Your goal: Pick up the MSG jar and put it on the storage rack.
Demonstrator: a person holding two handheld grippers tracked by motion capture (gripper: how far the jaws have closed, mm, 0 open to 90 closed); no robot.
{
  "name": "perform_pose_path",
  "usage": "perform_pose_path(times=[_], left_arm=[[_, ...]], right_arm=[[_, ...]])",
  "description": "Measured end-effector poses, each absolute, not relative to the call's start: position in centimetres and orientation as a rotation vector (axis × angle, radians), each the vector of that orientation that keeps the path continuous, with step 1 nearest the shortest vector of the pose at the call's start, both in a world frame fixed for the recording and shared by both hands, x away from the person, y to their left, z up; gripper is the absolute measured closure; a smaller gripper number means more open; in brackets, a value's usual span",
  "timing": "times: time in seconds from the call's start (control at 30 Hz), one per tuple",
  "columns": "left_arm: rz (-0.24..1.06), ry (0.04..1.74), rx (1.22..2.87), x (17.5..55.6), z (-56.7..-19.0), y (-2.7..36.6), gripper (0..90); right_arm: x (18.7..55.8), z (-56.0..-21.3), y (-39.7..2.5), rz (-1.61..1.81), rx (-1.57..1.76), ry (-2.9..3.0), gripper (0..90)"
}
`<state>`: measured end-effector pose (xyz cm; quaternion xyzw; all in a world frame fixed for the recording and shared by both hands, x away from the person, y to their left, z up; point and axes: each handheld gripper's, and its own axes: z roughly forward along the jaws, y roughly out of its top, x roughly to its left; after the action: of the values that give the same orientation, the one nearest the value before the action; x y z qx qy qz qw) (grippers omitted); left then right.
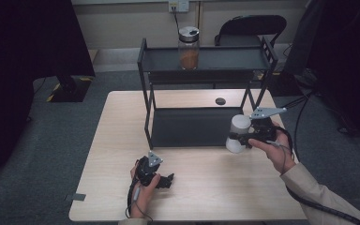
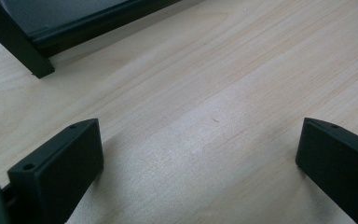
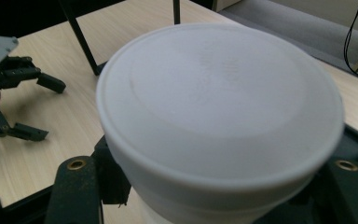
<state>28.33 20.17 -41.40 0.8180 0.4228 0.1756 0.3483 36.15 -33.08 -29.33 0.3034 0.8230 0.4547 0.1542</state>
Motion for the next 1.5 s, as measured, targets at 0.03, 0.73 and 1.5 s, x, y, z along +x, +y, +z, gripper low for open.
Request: perform_pose_path(times=[0.03,0.73,1.5], left_arm=[[0.455,1.096,2.121,28.3,-41.4,20.2,0.0],[0.455,1.098,2.117,28.3,-41.4,20.2,0.0],[0.453,1.098,2.120,28.3,-41.4,20.2,0.0]], right_arm=[[36.2,-28.8,-33.0,1.299,0.859,2.359,34.5],[37.9,-20.0,-31.7,1.282,0.816,2.367,34.4],[39.4,-13.3,-31.1,1.279,0.826,2.351,34.3]])
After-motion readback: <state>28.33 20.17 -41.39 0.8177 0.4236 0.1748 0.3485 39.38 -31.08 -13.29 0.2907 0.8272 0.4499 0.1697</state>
